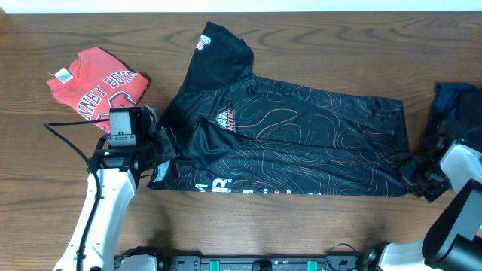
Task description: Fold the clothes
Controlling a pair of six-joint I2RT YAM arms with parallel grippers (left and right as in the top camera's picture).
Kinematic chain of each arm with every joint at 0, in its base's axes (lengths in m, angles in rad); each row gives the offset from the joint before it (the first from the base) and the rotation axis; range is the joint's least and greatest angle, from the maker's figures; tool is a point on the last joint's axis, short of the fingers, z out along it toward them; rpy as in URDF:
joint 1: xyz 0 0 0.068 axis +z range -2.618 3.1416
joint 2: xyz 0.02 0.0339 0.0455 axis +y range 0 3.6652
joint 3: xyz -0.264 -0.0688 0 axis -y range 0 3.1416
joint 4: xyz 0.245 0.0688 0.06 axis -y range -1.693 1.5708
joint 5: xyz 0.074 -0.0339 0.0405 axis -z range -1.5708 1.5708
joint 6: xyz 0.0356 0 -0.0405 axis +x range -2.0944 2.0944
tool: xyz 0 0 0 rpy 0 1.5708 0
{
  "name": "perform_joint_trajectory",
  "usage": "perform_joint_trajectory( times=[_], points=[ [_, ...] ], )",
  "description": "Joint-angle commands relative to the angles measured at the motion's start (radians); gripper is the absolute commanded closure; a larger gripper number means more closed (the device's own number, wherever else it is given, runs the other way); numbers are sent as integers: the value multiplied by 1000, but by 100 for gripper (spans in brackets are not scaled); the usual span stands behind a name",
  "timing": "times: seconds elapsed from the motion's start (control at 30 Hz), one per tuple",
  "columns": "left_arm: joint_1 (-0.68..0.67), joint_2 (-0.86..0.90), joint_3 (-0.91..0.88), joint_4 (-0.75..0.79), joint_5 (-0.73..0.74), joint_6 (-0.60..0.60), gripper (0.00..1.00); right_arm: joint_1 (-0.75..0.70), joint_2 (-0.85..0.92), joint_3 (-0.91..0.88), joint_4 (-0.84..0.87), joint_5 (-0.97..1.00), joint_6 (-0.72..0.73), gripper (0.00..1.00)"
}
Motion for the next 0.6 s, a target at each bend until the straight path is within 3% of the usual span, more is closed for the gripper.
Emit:
perform_joint_trajectory(
  times=[0.0, 0.13, 0.23, 0.57],
  points=[
    [-23, 9, 39, 3, 16, 44, 43, -4, -80, 85, -5, -102, -19, 76],
    [-63, 9, 52, 33, 13, 66, 42, -3, -142, 159, -4, -235, -121, 54],
    [-84, 10, 52, 65, 13, 65, 42, 5, -155, 200, 14, -274, -159, 47],
    [-89, 10, 52, 103, 13, 65, 42, 94, -24, 204, 183, -351, -257, 46]
  ],
)
